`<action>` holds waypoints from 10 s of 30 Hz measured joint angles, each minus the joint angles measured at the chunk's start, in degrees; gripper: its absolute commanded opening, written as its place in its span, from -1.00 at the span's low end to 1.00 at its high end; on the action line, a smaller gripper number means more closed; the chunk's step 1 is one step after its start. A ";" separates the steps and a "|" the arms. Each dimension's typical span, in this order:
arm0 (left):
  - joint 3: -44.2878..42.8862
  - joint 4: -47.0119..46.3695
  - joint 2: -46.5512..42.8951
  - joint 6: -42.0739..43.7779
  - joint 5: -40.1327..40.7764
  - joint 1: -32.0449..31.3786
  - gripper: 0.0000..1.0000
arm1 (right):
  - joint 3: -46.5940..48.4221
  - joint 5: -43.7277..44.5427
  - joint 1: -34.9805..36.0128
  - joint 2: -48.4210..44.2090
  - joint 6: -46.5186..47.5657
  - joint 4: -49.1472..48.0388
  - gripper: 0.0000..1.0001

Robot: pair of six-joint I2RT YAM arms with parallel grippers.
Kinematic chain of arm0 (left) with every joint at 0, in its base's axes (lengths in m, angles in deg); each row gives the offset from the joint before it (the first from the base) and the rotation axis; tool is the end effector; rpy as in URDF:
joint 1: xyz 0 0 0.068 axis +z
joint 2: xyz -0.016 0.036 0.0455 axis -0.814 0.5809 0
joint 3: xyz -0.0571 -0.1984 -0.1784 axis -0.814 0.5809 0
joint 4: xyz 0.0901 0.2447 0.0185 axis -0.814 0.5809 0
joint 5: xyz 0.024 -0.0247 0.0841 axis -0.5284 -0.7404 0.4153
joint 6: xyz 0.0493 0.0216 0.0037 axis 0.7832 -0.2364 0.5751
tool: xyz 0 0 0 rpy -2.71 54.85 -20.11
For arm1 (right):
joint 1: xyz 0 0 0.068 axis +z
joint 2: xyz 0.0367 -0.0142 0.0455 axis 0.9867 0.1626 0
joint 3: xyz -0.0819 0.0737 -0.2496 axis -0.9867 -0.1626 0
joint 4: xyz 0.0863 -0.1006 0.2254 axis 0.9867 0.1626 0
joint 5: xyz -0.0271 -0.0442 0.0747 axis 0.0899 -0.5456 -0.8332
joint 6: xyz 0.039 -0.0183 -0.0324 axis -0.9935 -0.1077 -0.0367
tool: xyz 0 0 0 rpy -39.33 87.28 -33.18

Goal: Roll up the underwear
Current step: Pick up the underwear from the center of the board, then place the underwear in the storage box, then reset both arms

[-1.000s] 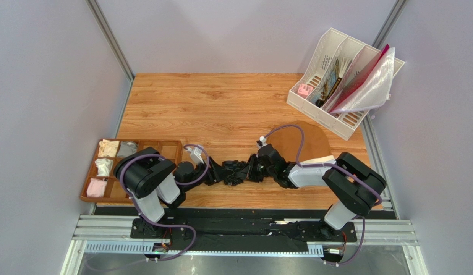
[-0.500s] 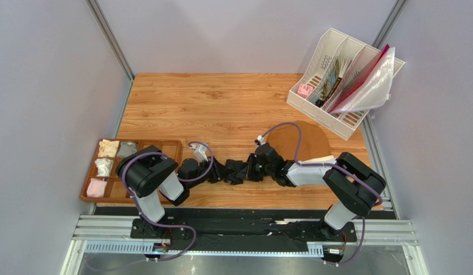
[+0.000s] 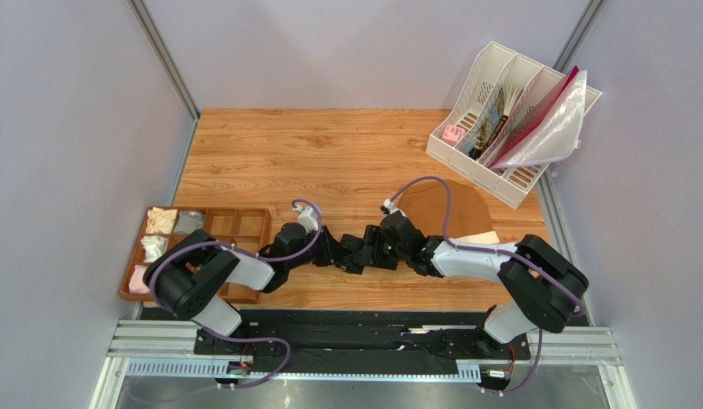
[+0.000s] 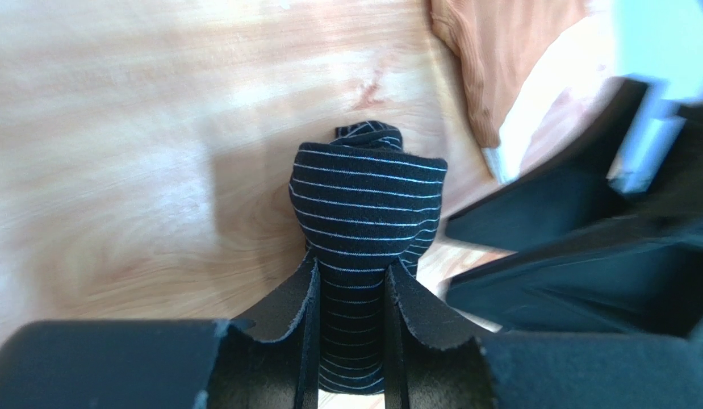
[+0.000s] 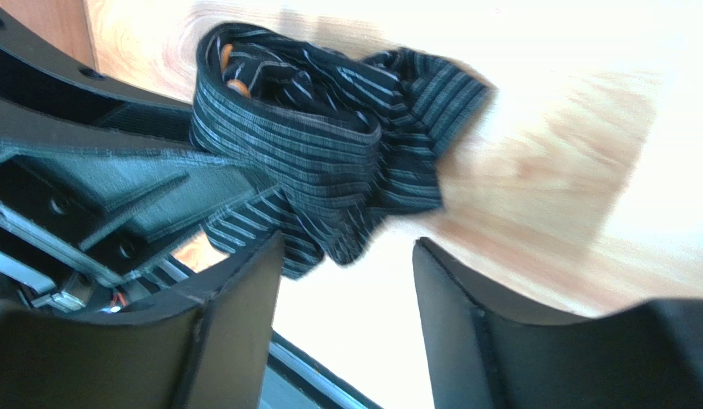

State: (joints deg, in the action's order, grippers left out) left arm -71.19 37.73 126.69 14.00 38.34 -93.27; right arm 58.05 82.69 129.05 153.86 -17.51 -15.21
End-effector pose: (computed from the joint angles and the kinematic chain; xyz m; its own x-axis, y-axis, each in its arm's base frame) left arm 0.1880 -0.1607 0.1287 -0.8055 -0.2748 -0.5250 0.2473 0.6492 -0.7193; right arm 0.1808 0.2068 0.1599 -0.9036 0.1218 -0.4106 -0.1366 0.8267 0.5459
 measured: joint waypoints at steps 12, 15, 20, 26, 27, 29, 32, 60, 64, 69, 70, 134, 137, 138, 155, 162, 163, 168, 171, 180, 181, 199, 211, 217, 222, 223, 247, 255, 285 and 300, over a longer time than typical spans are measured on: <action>-9.84 41.40 -15.72 13.55 6.75 0.96 -0.64 | -0.37 6.05 -4.83 -15.78 6.75 7.98 0.31; -11.02 48.72 -20.06 15.19 6.62 3.69 -0.63 | -0.70 6.05 -5.09 -17.27 8.04 8.44 0.31; -14.16 58.12 -26.03 16.57 7.80 10.05 -0.63 | -1.18 5.38 -5.27 -18.86 10.05 8.41 0.31; -19.85 63.82 -24.06 18.88 8.41 14.67 -0.63 | -1.55 2.58 -5.35 -20.63 11.54 8.11 0.31; -20.94 64.06 -23.30 19.56 8.31 16.04 -0.63 | -1.90 1.99 -5.38 -20.94 11.76 7.91 0.31; -22.75 64.26 -21.55 20.94 8.20 18.16 -0.64 | -2.45 1.31 -5.38 -21.22 12.13 7.89 0.31; -25.42 64.41 -18.05 22.69 7.54 21.44 -0.65 | -3.21 0.44 -5.38 -21.40 12.57 7.96 0.31; -37.62 71.54 -3.76 35.17 13.25 32.41 -0.70 | -6.38 -1.11 -6.60 -31.01 15.15 8.66 0.32; -37.62 71.60 -3.63 35.15 14.45 32.46 -0.70 | -6.69 -1.14 -6.60 -31.76 15.15 9.38 0.32; -37.62 71.41 -2.47 34.86 16.90 32.46 -0.69 | -6.69 -1.14 -6.60 -32.59 15.15 9.79 0.32; -37.62 71.36 -2.38 34.71 17.29 32.46 -0.69 | -6.69 -1.11 -6.60 -32.68 15.13 9.86 0.32; -40.74 72.41 8.90 33.66 26.49 35.65 -0.71 | -6.71 -1.05 -6.60 -35.06 15.74 12.90 0.33; -41.09 72.87 9.09 33.86 26.45 35.65 -0.71 | -6.71 -1.03 -6.60 -35.08 15.74 13.00 0.33; -41.24 73.09 9.20 33.92 26.40 35.65 -0.72 | -6.71 -1.03 -6.60 -35.08 15.76 13.11 0.33; -50.71 83.41 17.59 41.18 24.37 35.91 -0.75 | -6.71 0.13 -6.62 -36.76 16.20 13.40 0.33; -52.87 85.79 20.02 41.57 24.35 35.91 -0.74 | -6.71 0.72 -6.62 -37.24 16.20 14.45 0.33; -53.18 86.14 20.33 41.62 24.37 35.91 -0.74 | -6.71 0.79 -6.62 -37.29 16.20 14.69 0.33; -54.40 87.60 21.42 41.79 24.50 35.91 -0.66 | -6.71 1.11 -6.62 -37.33 16.22 15.02 0.33; -54.42 87.67 21.42 41.62 24.81 35.91 -0.38 | -6.71 1.18 -6.62 -37.57 16.41 15.41 0.34; -52.59 87.08 20.74 40.02 24.00 36.37 0.26 | -6.71 1.84 -6.62 -38.84 17.09 16.57 0.34; -52.48 86.99 20.61 39.85 23.91 36.44 0.27 | -6.71 1.95 -6.62 -39.04 17.18 16.57 0.34; -52.26 90.71 12.63 37.18 23.26 36.57 0.48 | -6.80 1.99 -6.73 -39.91 17.66 16.63 0.35; -56.85 90.44 7.06 33.73 21.94 36.57 0.07 | -7.34 1.99 -6.82 -40.44 17.66 17.40 0.35; -57.13 88.43 9.70 32.79 20.02 36.57 0.00 | -7.34 2.01 -6.84 -39.89 17.66 17.44 0.35; -55.80 85.55 12.13 31.82 18.99 36.57 0.00 | -7.34 2.01 -6.84 -39.71 17.66 17.46 0.35; -55.63 85.20 12.50 31.74 18.95 36.57 -0.01 | -7.34 2.01 -6.84 -39.69 17.66 17.46 0.35; -49.22 78.42 16.52 28.22 22.47 36.61 0.00 | -7.37 2.47 -6.86 -39.43 17.66 17.46 0.35; -48.43 77.94 15.12 27.96 22.29 36.50 0.41 | -7.63 2.82 -6.86 -40.15 17.70 17.88 0.40; -35.21 77.26 -34.60 27.39 23.41 11.02 0.79 | -4.92 6.51 -31.34 -41.92 26.69 23.39 0.52; -33.14 74.73 -40.63 29.83 17.90 11.04 0.80 | -4.72 9.51 -31.34 -45.55 27.10 26.88 0.52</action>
